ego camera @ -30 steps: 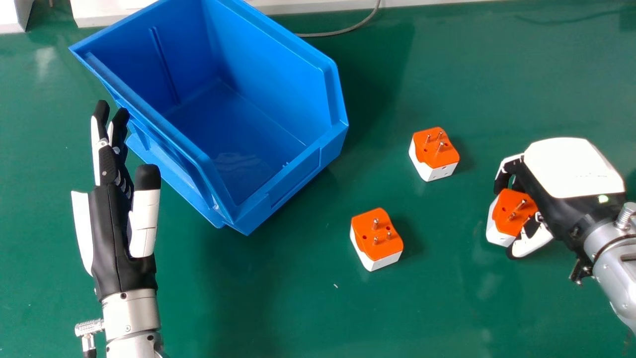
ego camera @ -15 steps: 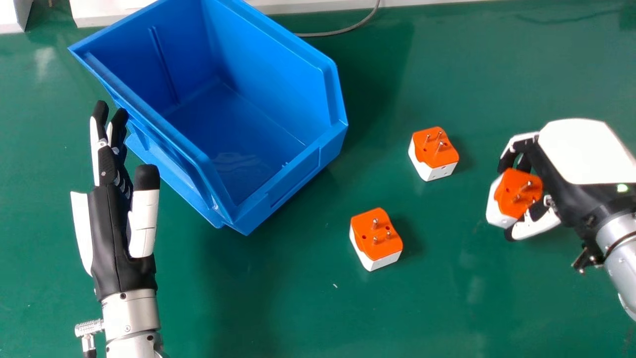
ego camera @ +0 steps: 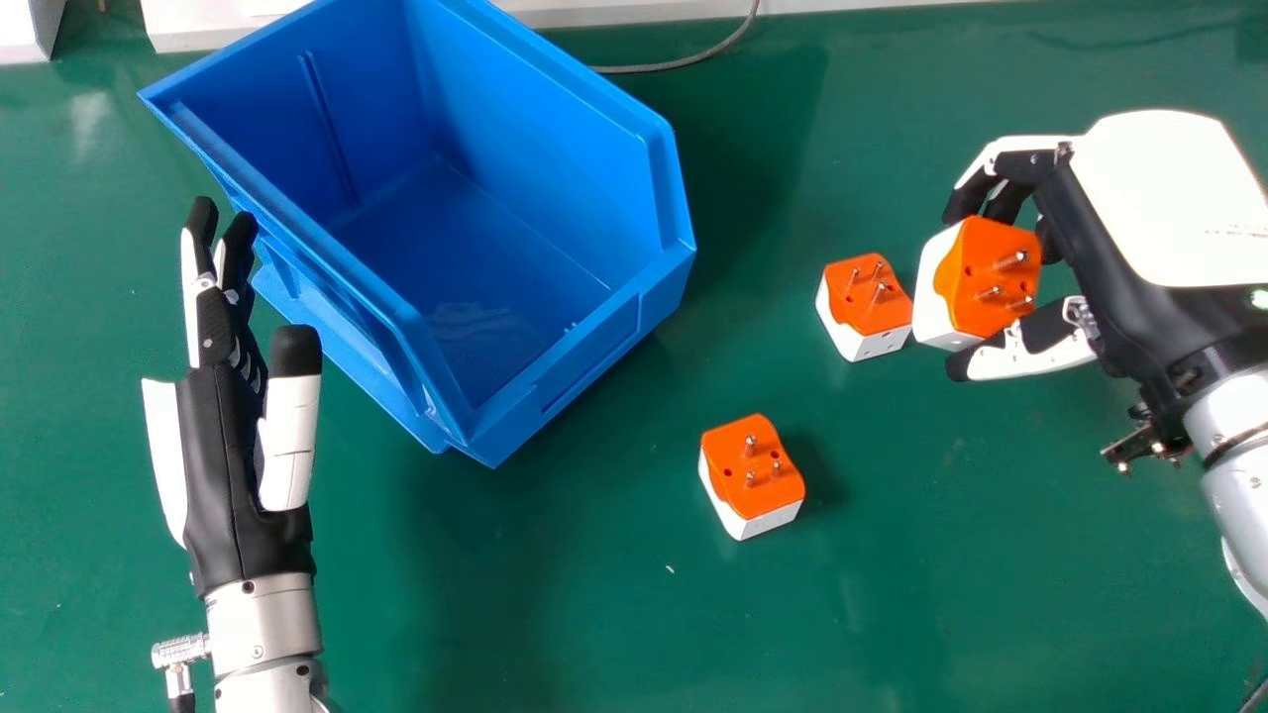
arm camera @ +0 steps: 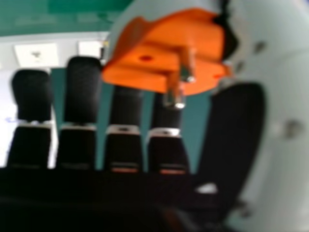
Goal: Pick all objects and put in blue box
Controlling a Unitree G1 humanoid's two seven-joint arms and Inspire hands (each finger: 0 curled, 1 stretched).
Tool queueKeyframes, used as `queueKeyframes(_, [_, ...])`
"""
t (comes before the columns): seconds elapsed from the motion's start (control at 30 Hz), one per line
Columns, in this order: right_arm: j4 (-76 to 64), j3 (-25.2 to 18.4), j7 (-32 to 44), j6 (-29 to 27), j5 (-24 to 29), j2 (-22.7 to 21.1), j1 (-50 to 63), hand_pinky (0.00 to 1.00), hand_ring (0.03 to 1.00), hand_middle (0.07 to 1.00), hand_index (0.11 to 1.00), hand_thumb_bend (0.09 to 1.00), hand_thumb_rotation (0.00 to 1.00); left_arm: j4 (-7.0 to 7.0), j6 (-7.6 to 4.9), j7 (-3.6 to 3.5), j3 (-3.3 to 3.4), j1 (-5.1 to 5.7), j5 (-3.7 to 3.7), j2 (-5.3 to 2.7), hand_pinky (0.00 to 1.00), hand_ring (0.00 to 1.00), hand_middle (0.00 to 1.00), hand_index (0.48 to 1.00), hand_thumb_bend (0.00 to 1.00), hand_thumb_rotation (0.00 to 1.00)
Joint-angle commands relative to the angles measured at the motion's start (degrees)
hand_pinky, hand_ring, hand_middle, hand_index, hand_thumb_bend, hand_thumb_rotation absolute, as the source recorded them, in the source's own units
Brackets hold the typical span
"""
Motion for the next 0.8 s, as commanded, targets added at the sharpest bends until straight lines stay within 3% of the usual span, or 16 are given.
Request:
queueKeyframes(0.0, [-2.2,-1.0,0.0,-0.6,0.1,0.4,-2.3,0.27,0.376,0.461,0.515,0.514,0.0,-0.76,-0.81,0.53,-0.3,-0.58,0.82,-0.12,0.99,0.96,0.95,0.969,0.98,0.94])
queueKeyframes(0.13, [-2.8,-0.4,1.1,-0.2,-0.2,1.6,-4.0,0.27,0.371,0.458,0.518,0.513,0.0,-0.87,-0.67,0.45,-0.43,-0.66,0.41,-0.14,0.99,0.96,0.95,0.969,0.98,0.94])
queueKeyframes(0.37, [-4.0,1.0,3.1,0.6,-1.9,3.3,-6.5,0.28,0.367,0.456,0.524,0.512,0.0,-1.04,-0.83,0.56,-0.56,-0.97,0.51,-0.1,0.98,0.96,0.95,0.969,0.98,0.94])
queueKeyframes(0.47, [-3.9,1.8,2.9,0.0,-3.0,3.7,-7.5,0.28,0.368,0.455,0.525,0.512,0.0,-1.51,-0.54,0.8,-0.67,-0.89,0.84,-0.2,0.98,0.96,0.95,0.969,0.98,0.95])
queueKeyframes(0.6, [-2.6,2.5,2.9,-1.3,-2.7,4.4,-8.9,0.27,0.374,0.451,0.521,0.513,0.0,-2.08,-0.42,0.71,-0.74,-0.9,0.44,-0.33,0.98,0.96,0.95,0.968,0.98,0.95])
queueKeyframes(0.77, [-1.2,4.7,0.8,-0.9,-6.9,6.0,-10.8,0.25,0.372,0.451,0.517,0.514,0.0,-2.9,0.09,0.78,-0.94,-0.78,0.53,-0.4,0.98,0.96,0.95,0.966,0.98,0.94])
